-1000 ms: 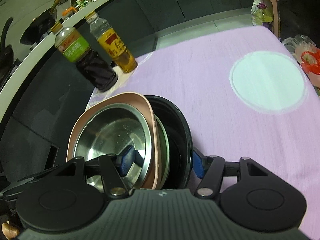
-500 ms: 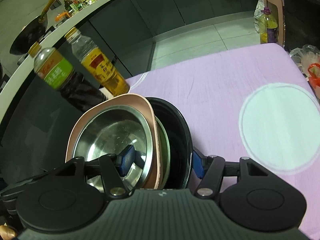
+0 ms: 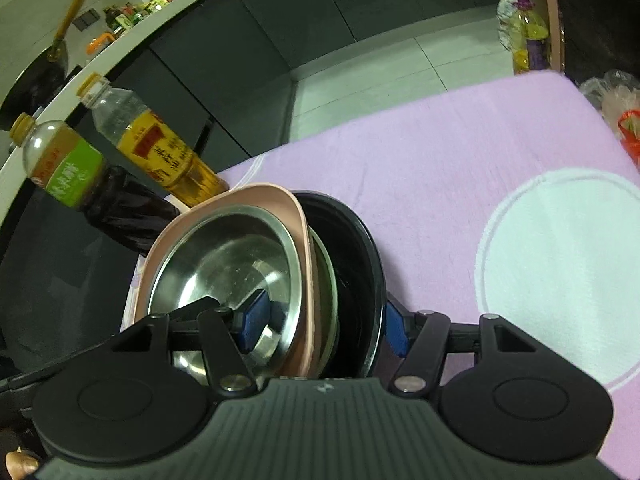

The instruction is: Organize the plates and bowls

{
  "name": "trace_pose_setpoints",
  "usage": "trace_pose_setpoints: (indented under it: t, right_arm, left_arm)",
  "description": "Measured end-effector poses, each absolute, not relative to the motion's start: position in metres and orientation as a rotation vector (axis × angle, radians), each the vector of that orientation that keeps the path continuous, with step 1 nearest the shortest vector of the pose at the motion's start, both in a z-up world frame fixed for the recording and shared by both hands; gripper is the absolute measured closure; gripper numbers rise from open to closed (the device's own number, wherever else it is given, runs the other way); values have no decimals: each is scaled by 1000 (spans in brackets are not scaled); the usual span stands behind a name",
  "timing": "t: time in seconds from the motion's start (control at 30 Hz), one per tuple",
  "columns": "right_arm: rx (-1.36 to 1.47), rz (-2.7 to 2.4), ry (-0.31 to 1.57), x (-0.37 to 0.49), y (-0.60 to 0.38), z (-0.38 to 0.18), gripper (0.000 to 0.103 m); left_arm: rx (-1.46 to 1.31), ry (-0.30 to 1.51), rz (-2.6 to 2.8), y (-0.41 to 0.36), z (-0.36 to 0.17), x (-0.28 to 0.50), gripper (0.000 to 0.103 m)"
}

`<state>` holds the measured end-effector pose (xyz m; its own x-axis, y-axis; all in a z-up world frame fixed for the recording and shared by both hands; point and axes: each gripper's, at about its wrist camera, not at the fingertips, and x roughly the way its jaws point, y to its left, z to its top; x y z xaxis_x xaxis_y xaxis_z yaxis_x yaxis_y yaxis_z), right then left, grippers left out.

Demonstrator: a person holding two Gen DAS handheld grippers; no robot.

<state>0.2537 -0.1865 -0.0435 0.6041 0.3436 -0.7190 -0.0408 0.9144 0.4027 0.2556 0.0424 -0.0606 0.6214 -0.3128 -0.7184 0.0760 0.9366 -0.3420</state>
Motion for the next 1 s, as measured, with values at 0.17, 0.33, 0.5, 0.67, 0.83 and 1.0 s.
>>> trace_pose_setpoints:
  t: [0.17,0.33,0.5,0.67,0.83,1.0]
  right_arm:
    - [392,238,907,253,-191,-43,43]
    - [329,232,875,249,-185,-41,43]
    - [324,236,859,244,-188,-40,43]
    - [301,246,818,232,-189,-33,43]
    - [330,260,771,210,-195,-26,43]
    - [296,306,656,166,-189,-18,43]
  left_arm:
    - [-258,859,-212,41,-56,253,49]
    - [-185,838,-213,34,-53,247,49]
    - [-184,823,-185,42,-50,241,50]
    - [-201,785,-170,57,-44,222,50]
    - [-190,694,-174,66,-30,182,50]
    - [-173,562,-187,65,-11,137,49]
